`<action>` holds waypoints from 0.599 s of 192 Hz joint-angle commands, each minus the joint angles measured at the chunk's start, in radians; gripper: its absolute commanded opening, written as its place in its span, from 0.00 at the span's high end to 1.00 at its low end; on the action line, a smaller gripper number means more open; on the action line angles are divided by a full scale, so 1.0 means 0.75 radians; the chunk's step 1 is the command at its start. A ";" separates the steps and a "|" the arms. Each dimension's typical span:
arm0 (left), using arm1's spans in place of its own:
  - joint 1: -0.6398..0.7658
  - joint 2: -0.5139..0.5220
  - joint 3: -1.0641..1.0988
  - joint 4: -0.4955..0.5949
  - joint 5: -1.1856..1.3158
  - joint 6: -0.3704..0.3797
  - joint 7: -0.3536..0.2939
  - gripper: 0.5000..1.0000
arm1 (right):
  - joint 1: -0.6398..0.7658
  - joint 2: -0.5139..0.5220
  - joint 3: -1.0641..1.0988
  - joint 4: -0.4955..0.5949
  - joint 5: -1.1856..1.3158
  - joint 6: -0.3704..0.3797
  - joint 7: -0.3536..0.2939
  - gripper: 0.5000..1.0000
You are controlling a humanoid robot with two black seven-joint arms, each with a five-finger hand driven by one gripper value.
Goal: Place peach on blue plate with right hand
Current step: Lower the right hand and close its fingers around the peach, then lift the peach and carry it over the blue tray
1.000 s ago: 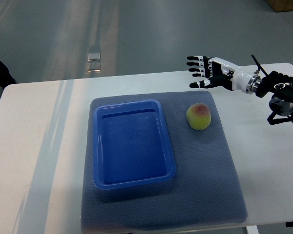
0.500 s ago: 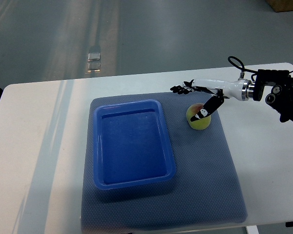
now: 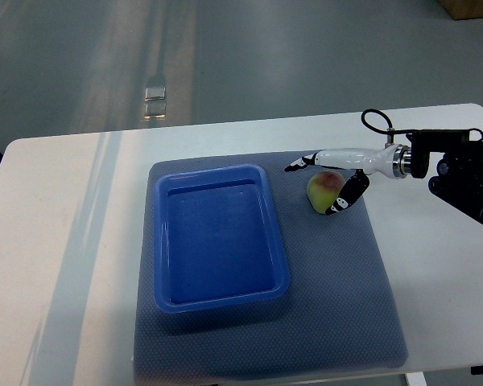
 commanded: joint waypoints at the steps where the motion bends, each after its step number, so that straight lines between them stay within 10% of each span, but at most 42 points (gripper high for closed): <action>1: 0.001 0.000 0.000 -0.003 0.000 0.000 0.000 0.00 | 0.017 0.003 -0.040 -0.009 -0.002 -0.024 -0.007 0.14; 115: -0.001 0.000 0.000 -0.005 0.000 0.000 0.000 0.00 | 0.021 0.012 -0.118 -0.106 -0.031 -0.093 -0.009 0.28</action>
